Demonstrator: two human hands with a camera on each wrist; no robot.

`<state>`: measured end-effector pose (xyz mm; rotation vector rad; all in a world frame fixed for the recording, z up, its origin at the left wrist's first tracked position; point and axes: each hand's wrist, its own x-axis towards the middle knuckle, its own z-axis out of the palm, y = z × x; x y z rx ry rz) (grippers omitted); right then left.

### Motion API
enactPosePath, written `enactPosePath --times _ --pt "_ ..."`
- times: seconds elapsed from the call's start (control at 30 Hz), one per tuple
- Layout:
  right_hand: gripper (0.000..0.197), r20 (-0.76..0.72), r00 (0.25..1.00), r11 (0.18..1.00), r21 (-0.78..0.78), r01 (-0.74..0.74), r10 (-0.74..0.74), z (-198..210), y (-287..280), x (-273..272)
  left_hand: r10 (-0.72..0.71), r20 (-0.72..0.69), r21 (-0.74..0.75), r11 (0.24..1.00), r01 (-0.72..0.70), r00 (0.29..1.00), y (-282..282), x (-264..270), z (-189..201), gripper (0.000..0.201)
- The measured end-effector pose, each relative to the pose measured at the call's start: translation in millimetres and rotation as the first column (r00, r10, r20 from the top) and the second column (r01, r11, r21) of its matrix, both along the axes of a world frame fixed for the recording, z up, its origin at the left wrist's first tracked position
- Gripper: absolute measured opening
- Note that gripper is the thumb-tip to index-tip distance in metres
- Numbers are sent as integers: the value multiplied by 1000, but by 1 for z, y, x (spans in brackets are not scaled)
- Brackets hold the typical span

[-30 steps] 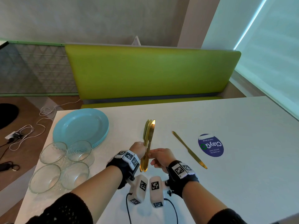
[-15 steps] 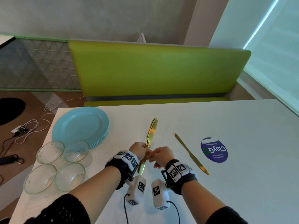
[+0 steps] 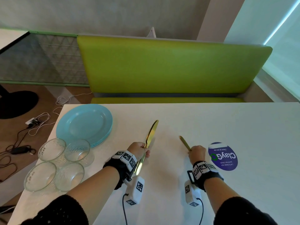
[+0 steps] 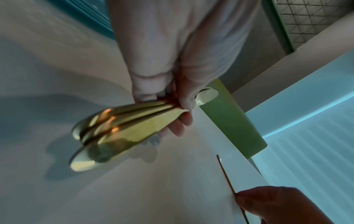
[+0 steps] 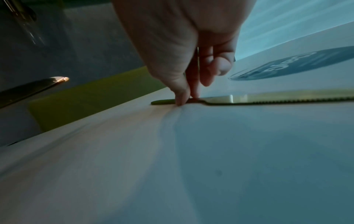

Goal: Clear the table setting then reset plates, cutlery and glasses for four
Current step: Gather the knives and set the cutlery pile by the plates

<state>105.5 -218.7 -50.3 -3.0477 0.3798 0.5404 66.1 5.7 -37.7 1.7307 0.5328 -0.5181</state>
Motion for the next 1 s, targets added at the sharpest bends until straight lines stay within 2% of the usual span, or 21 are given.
enactPosePath --times 0.1,0.33,0.5,0.6,0.7,0.77,0.87,0.93,1.0 --pt "25 -2 999 998 -35 -49 49 4 3 -3 -7 -8 -14 1000 7 1000 -3 1 2 30" --pt "32 30 956 951 -109 -288 293 21 13 -27 -31 11 -41 999 31 999 -7 0 13 20" --pt "30 30 891 885 -143 -444 452 43 24 -55 -145 80 81 987 138 986 -15 -6 24 12" --pt "31 20 821 810 -176 -559 571 58 30 -75 -254 88 109 964 244 963 -26 -12 33 13" --pt "30 -57 743 724 -185 -664 667 70 36 -101 -379 52 125 920 371 924 -38 -25 39 12" --pt "28 -81 700 678 -196 -709 709 76 37 -115 -488 10 171 861 480 873 -47 -36 41 16" --pt "16 19 616 599 -262 -757 787 90 42 -132 -655 -55 259 719 645 753 -57 -58 48 12" --pt "28 83 586 584 -271 -765 806 91 39 -138 -709 -75 264 663 700 701 -65 -70 50 11" --pt "33 153 568 586 -277 -761 809 85 33 -141 -729 -78 251 646 721 680 -72 -82 52 8"
